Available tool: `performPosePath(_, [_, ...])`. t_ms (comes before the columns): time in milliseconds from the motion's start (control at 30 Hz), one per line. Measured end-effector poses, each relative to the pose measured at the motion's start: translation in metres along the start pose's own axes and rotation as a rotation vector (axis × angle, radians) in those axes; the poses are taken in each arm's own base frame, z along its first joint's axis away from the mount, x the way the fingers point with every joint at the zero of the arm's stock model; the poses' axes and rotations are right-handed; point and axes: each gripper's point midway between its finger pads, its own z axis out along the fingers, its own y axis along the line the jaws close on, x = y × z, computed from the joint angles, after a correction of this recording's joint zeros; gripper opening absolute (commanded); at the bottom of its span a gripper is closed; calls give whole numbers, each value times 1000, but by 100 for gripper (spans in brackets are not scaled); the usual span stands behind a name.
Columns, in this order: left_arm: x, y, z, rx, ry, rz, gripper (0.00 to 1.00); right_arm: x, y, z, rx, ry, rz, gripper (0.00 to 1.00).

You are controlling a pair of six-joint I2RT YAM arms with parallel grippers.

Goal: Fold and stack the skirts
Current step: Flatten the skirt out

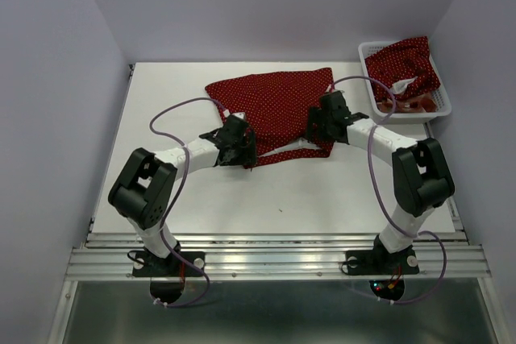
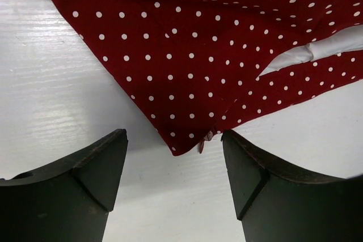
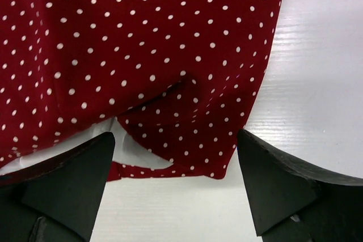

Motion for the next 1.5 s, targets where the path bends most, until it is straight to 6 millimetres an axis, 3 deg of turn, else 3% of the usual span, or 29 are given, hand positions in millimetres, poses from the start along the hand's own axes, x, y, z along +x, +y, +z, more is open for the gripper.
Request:
performPosePath(200, [1, 1, 6, -10, 7, 13, 67, -3, -1, 19, 43, 1, 14, 89])
performPosePath(367, [-3, 0, 12, -20, 10, 23, 50, -5, -1, 27, 62, -2, 19, 85])
performPosePath(433, [-5, 0, 13, -24, 7, 24, 33, -4, -2, 29, 70, 1, 23, 75])
performPosePath(467, [-6, 0, 14, -26, 6, 24, 25, -4, -2, 30, 73, 2, 28, 62])
performPosePath(500, [-6, 0, 14, -28, 5, 22, 8, -3, -3, 31, 75, 2, 28, 54])
performPosePath(533, [-7, 0, 14, -30, 3, 23, 0, -3, -4, 31, 81, 0, 31, 47])
performPosePath(600, [-7, 1, 14, -36, -1, 21, 0, -5, -6, 31, 94, -7, 31, 27])
performPosePath(633, [-8, 2, 14, -43, -3, 17, 0, -5, -7, 31, 102, -11, 30, 24])
performPosePath(667, [-8, 3, 14, -50, -6, 14, 0, -6, -8, 31, 108, -13, 33, 14])
performPosePath(767, [-13, 7, 12, -79, -20, -4, 0, -10, -12, 28, 127, -31, 27, 1])
performPosePath(800, [-17, 7, 9, -89, -31, -15, 0, -11, -14, 25, 135, -40, 26, 1])
performPosePath(933, [-41, 7, -13, -118, -117, -73, 0, -21, -21, 2, 134, -88, 25, 1])
performPosePath(1200, [-100, -1, -95, -51, -368, -229, 0, -44, -43, -73, 33, -199, 34, 1])
performPosePath(1367, [-120, 4, -138, -9, -469, -285, 0, -60, -31, -123, -97, -279, -19, 1])
performPosePath(1500, [-125, 10, -161, -4, -516, -302, 0, -58, -21, -152, -196, -295, -68, 1])
